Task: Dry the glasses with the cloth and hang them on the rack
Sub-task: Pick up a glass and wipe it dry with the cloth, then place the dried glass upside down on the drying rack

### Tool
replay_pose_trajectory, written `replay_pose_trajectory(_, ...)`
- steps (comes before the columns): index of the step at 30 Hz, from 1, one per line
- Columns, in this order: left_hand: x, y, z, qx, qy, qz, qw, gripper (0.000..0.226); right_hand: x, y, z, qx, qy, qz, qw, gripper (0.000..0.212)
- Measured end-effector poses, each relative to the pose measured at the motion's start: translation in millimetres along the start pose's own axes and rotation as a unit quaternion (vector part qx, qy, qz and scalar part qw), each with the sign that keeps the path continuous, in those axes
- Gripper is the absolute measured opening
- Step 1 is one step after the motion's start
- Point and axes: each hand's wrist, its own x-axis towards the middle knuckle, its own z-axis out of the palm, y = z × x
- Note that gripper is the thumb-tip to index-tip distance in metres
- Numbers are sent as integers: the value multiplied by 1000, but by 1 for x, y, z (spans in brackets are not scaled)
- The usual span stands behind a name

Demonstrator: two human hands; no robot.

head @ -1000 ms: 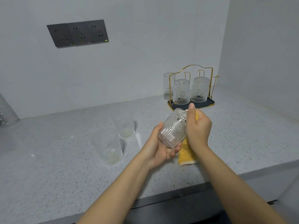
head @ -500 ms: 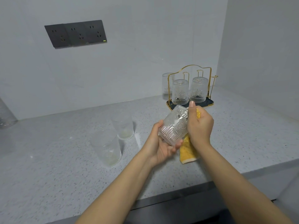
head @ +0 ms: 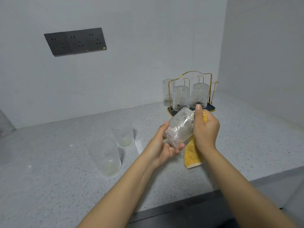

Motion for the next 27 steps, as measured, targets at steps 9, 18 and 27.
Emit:
replay_pose_trajectory(9, 16, -19, 10, 272, 21, 243, 931, 74, 33, 4, -4, -72, 67, 112, 989, 54)
replay_pose_trajectory(18, 50, 26, 16, 150, 93, 157, 972, 55, 49, 24, -18, -48, 74, 43, 995, 47)
replay_pose_trajectory(27, 127, 142, 52, 266, 143, 280, 911, 56, 94, 44, -12, -18, 79, 36, 996, 49)
